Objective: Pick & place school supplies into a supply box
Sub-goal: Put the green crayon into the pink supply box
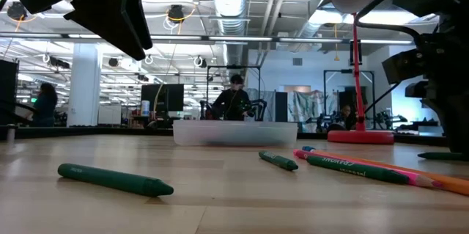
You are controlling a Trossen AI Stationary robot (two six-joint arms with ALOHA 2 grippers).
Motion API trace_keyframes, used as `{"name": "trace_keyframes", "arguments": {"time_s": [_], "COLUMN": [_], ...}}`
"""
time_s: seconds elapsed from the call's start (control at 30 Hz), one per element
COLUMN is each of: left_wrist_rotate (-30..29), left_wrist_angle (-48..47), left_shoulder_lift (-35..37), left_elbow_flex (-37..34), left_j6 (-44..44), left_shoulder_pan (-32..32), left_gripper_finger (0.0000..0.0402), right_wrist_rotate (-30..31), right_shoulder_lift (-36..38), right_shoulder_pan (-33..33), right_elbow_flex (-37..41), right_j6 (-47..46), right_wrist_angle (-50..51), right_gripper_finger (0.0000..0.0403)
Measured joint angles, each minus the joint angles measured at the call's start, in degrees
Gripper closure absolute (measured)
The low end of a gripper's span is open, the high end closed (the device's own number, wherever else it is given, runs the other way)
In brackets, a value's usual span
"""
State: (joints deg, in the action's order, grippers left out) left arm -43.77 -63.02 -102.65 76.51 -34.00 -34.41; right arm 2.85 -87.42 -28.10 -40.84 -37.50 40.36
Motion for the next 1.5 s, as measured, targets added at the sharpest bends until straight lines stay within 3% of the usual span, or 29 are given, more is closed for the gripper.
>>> {"name": "trace_keyframes", "arguments": {"time_s": [0.37,0.77,1.5], "left_wrist_rotate": [0.04,0.04,0.00], "left_wrist_angle": [-0.50,-0.50,-0.52], "left_shoulder_lift": [0.00,0.00,0.00], "left_elbow_flex": [0.00,0.00,0.00], "left_j6": [-0.48,-0.48,0.07], "left_shoulder_pan": [0.00,0.00,0.00], "left_gripper_finger": [0.0223,0.0223,0.0223], "right_wrist_rotate": [0.89,2.71,10.05], "right_shoulder_lift": [0.02,0.21,-0.15], "right_shoulder_pan": [-2.03,-4.52,-8.97], "right_elbow_flex": [0.11,1.38,0.20], "right_j6": [0.42,-0.40,1.50], "right_wrist_angle": [-0.11,-0.92,-2.53], "right_gripper_finger": [0.0339,0.0396,0.0399]}}
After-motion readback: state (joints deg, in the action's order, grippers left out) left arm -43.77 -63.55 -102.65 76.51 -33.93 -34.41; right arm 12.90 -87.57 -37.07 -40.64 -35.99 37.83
